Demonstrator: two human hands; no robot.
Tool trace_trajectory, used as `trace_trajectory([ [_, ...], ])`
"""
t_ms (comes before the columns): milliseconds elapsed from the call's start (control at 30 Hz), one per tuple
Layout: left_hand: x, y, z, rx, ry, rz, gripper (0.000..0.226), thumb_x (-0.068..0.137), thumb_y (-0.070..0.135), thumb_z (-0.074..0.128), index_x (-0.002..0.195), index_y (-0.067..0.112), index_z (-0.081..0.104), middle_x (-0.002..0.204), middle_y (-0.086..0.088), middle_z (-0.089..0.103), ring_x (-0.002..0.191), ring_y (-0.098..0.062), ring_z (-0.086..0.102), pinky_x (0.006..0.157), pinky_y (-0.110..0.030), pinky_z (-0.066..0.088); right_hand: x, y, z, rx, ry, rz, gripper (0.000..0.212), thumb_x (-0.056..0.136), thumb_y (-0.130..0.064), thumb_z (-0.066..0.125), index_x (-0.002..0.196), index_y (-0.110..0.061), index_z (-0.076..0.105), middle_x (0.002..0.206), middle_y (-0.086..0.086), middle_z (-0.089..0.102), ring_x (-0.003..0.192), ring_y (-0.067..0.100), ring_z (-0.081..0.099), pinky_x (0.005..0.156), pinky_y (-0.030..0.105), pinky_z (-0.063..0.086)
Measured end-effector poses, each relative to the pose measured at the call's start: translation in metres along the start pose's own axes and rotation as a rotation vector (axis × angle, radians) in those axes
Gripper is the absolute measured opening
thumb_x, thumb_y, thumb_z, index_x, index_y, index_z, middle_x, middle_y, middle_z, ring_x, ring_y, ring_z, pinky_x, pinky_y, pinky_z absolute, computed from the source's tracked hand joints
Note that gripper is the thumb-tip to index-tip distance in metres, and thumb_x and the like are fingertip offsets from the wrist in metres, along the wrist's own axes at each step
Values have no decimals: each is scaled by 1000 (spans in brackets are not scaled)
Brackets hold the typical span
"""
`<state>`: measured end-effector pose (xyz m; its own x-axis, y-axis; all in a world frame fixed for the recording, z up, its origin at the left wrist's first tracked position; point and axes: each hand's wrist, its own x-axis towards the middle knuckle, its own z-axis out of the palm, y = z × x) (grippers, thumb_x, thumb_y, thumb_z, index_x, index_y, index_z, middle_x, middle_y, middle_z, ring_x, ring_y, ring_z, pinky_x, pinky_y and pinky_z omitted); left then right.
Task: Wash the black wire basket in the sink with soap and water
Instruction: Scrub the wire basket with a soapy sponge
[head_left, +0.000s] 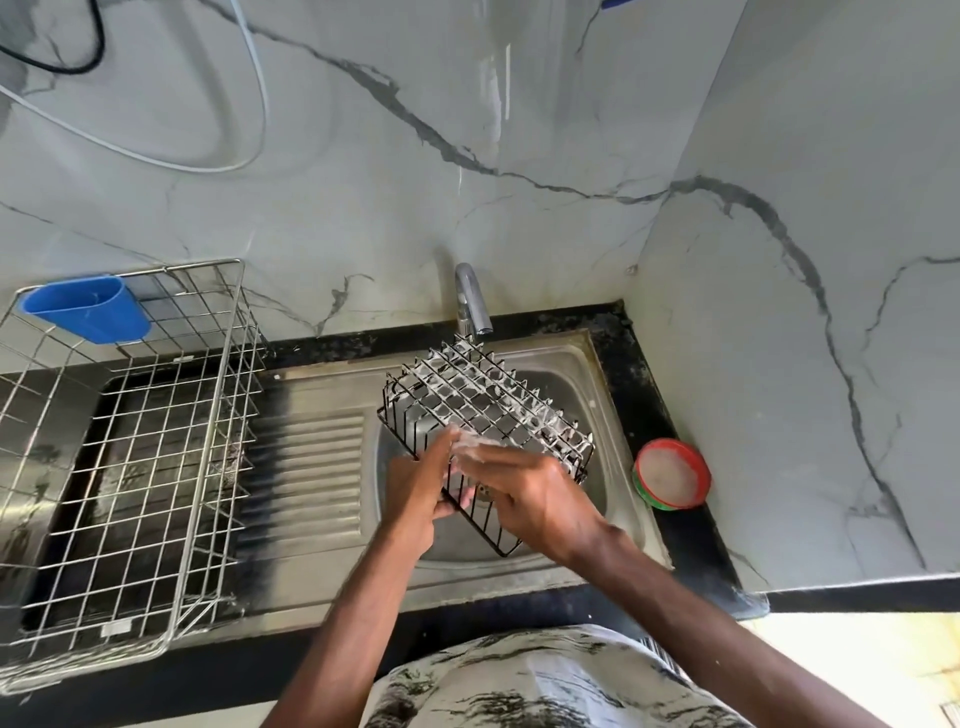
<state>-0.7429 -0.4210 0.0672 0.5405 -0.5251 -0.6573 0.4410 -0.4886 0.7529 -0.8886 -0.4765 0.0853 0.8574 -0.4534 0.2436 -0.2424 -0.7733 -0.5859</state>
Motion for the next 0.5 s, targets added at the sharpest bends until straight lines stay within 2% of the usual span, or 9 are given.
trace_trajectory([
  [100, -1, 7, -3, -57, -4, -34, 33, 92, 50, 71, 94, 17, 74, 100, -13, 73, 88, -30, 72, 86, -50, 63, 8, -1, -2, -34, -11, 2, 59, 79, 22, 41, 123, -6, 68, 137, 9, 62, 111, 24, 70, 73, 31, 63],
  [167, 1, 10, -7, -43, -21, -31, 28, 95, 47, 68, 91, 20, 71, 102, -12, 71, 87, -27, 68, 91, -50, 59, 1, -6, -4, -44, -31, -19, 59, 79, 23, 42, 122, -8, 68, 138, 6, 61, 108, 24, 70, 72, 33, 62],
  [267, 6, 9, -15, -71, -1, -20, 25, 87, 48, 74, 96, 25, 71, 116, -11, 73, 99, -32, 72, 75, -44, 62, -22, -2, -3, -15, -25, -10, 59, 75, 21, 46, 117, -10, 72, 137, 4, 64, 121, 20, 65, 88, 36, 60],
  [333, 8, 8, -18, -80, 12, -31, 26, 87, 52, 73, 98, 29, 70, 118, -11, 72, 105, -36, 72, 71, -41, 62, -38, 4, -6, 21, -18, 15, 58, 77, 14, 43, 119, -13, 73, 141, 1, 61, 132, 12, 56, 97, 35, 56],
  [433, 10, 6, -17, -85, 14, -44, 36, 90, 54, 70, 109, 24, 70, 111, -10, 71, 92, -36, 71, 67, -40, 63, -51, 11, -18, 52, 42, 29, 60, 74, 17, 45, 117, -11, 75, 144, -4, 56, 135, 2, 49, 105, 28, 50],
  [500, 9, 6, -16, -84, -12, -52, 34, 91, 51, 69, 110, 23, 69, 108, -13, 69, 85, -35, 68, 73, -45, 63, -53, 16, -25, 58, 107, 55, 64, 69, 23, 49, 115, -11, 76, 144, -6, 56, 133, 1, 50, 103, 27, 52],
])
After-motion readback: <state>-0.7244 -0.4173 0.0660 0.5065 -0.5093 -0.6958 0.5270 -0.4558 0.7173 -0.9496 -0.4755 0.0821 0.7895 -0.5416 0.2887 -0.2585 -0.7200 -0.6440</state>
